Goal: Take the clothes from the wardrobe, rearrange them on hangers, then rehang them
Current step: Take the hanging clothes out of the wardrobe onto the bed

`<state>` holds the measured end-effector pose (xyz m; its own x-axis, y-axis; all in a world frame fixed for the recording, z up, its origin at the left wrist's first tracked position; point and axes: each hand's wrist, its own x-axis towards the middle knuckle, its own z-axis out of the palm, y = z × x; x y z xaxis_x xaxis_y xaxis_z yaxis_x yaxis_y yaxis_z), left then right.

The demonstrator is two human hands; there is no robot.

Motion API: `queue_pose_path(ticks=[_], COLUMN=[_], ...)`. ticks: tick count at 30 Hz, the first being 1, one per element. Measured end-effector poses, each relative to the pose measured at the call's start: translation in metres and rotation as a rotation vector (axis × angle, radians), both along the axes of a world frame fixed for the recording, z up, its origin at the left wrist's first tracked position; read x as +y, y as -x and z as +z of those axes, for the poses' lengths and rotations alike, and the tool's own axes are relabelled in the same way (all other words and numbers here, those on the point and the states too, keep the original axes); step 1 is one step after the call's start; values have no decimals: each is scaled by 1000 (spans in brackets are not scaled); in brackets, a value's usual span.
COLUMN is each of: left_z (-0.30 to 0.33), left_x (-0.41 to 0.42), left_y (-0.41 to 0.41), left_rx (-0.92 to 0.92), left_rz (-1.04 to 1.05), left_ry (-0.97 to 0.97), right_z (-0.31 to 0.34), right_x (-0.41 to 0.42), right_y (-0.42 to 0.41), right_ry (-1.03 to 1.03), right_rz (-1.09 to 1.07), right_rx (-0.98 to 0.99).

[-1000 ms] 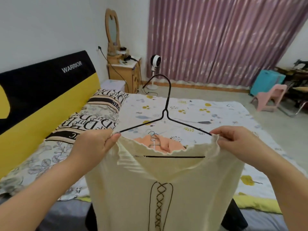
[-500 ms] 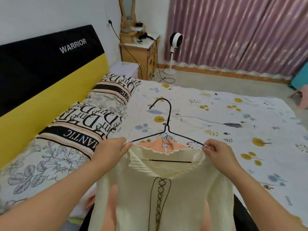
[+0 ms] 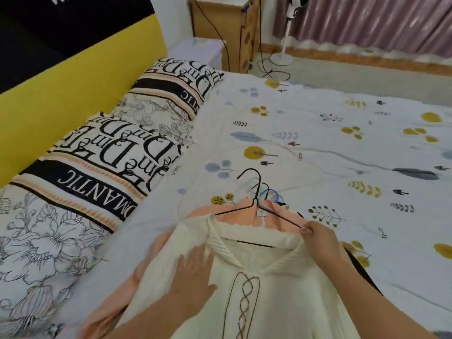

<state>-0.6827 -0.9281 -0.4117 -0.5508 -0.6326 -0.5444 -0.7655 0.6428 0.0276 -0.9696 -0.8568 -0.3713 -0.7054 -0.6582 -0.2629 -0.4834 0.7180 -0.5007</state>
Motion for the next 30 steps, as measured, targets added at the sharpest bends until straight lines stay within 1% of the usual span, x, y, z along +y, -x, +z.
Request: queue_pose_path(ticks=[3,4,6,9,11,14,17,21,23,26,28,30], left_z=[-36,-46,-62,-78,-82,-78,-61,-21,5,49,83,119], left_x=[3,4,5,3,0,-9,-16,-19,-17,-9,-2,7], left_y=[12,14,18,20,21,23,20,14,8,-9,-26,-50], left_rx=[-66,-74,-78,-61,-67,-84,-79,-52,-14,62,132,172], left_rz=[-33,-30,-13,9,8,-17,-11,40,38,40,44,29], left_ry=[-44,-47,-29,-12,-26,-79,-156,-238,-264,-286,-277,-258], right_z=[-36,-47,-65,-91,-103,-105,-89,-51,-27,13,44,75], right_x=[-6,-4,7,30,40,41,36,41,47,61,72,85], right_y=[-7,-17,-48,-87,-87,-72,-68,-72,-83,-110,-132,-156], right_ry=[-121,-166,-224,-318,-386,-411,-413,-411,-392,-275,-216,-214], right_rz=[46,40,40,150,198,257,287,270,285,383,444,480], right_rx=[242,287,291,254,191,126,60,55,32,-43,-35,-7])
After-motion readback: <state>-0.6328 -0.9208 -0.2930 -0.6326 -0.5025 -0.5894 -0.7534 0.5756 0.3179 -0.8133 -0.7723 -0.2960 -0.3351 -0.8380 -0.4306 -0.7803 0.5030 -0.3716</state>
